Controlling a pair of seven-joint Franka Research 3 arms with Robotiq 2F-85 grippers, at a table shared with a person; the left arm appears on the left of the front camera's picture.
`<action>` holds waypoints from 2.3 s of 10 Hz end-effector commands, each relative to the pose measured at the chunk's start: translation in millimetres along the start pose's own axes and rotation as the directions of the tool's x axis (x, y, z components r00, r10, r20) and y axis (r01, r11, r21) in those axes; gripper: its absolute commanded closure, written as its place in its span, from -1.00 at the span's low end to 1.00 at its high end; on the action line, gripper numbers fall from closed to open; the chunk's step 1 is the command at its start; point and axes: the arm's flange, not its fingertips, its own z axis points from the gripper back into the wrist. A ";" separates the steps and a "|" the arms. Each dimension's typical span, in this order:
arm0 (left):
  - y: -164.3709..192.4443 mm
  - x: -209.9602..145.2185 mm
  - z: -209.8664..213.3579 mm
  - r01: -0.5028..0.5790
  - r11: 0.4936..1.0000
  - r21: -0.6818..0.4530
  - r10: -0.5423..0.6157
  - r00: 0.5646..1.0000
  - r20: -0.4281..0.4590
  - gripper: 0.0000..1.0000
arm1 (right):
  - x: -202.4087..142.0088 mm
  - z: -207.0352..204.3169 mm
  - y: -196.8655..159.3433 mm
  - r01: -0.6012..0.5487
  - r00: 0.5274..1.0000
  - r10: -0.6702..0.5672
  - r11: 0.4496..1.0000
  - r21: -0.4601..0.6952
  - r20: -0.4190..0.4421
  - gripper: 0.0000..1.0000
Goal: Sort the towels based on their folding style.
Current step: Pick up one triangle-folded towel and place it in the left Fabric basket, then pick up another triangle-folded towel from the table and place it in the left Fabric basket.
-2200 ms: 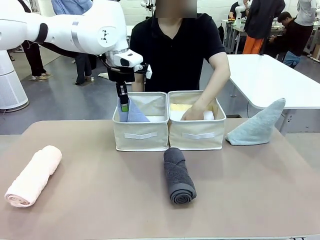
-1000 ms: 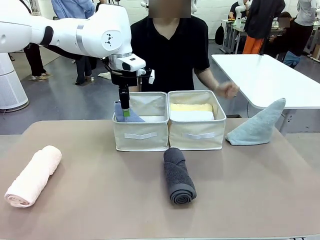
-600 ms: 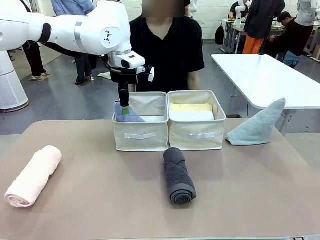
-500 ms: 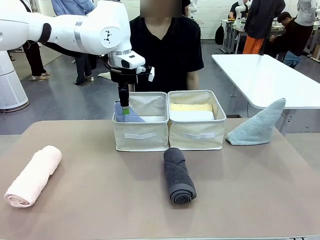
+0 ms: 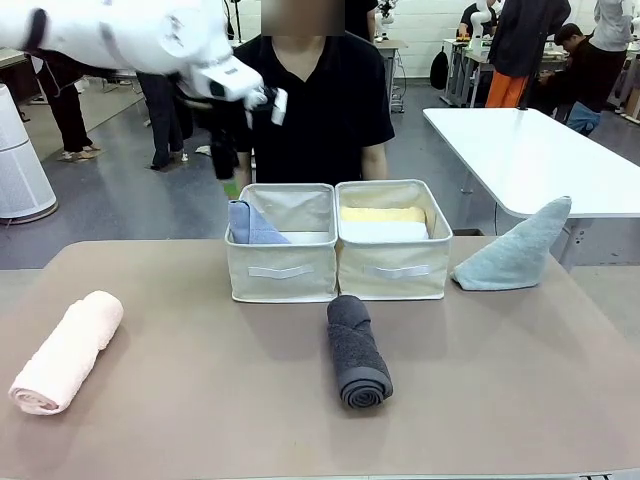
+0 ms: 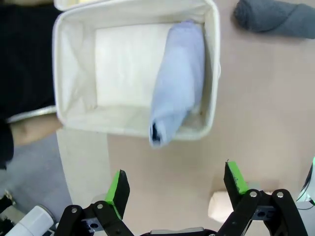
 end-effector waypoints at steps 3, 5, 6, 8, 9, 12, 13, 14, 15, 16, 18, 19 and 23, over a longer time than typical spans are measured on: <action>-94.7 -154.9 60.8 -0.087 0.993 0.080 0.067 0.972 0.226 -1.00 | -0.3 -0.7 0.7 -0.012 1.000 0.012 1.000 0.005 0.014 -1.00; -110.6 -192.4 61.0 -0.130 0.990 0.062 0.107 0.952 0.286 -1.00 | -0.3 -0.7 0.7 -0.012 1.000 0.012 1.000 0.005 0.014 -1.00; -107.9 -203.6 54.5 -0.145 0.989 0.029 0.130 0.945 0.299 -1.00 | -0.3 -0.7 0.7 -0.012 1.000 0.012 1.000 0.005 0.014 -1.00; -99.2 -199.0 44.1 -0.165 0.985 0.051 0.153 0.971 0.182 -1.00 | -0.3 -0.7 0.7 -0.012 1.000 0.012 1.000 0.005 0.014 -1.00; -113.5 -215.0 59.4 -0.167 0.986 0.018 0.156 0.951 0.266 -1.00 | -0.3 -0.7 0.7 -0.012 1.000 0.012 1.000 0.005 0.014 -1.00; -113.5 -215.0 59.4 -0.167 0.986 0.018 0.156 0.951 0.266 -1.00 | -0.3 -0.7 0.7 -0.012 1.000 0.012 1.000 0.005 0.014 -1.00; -113.5 -215.0 59.4 -0.167 0.986 0.018 0.156 0.951 0.266 -1.00 | -0.3 -0.7 0.7 -0.012 1.000 0.012 1.000 0.005 0.014 -1.00; -113.5 -215.0 59.4 -0.167 0.986 0.018 0.156 0.951 0.266 -1.00 | -0.3 -0.7 0.7 -0.012 1.000 0.012 1.000 0.005 0.014 -1.00; -113.5 -215.0 59.4 -0.167 0.986 0.018 0.156 0.951 0.266 -1.00 | -0.3 -0.7 0.7 -0.012 1.000 0.012 1.000 0.005 0.014 -1.00; -113.5 -215.0 59.4 -0.167 0.986 0.018 0.156 0.951 0.266 -1.00 | -0.3 -0.7 0.7 -0.012 1.000 0.012 1.000 0.005 0.014 -1.00; -113.5 -215.0 59.4 -0.167 0.986 0.018 0.156 0.951 0.266 -1.00 | -0.3 -0.7 0.7 -0.012 1.000 0.012 1.000 0.005 0.014 -1.00; -113.5 -215.0 59.4 -0.167 0.986 0.018 0.156 0.951 0.266 -1.00 | -0.3 -0.7 0.7 -0.012 1.000 0.012 1.000 0.005 0.014 -1.00; -118.9 -280.4 83.0 -0.199 0.980 -0.015 0.182 0.859 0.478 -1.00 | -0.3 -0.7 0.7 -0.012 1.000 0.012 1.000 0.005 0.014 -1.00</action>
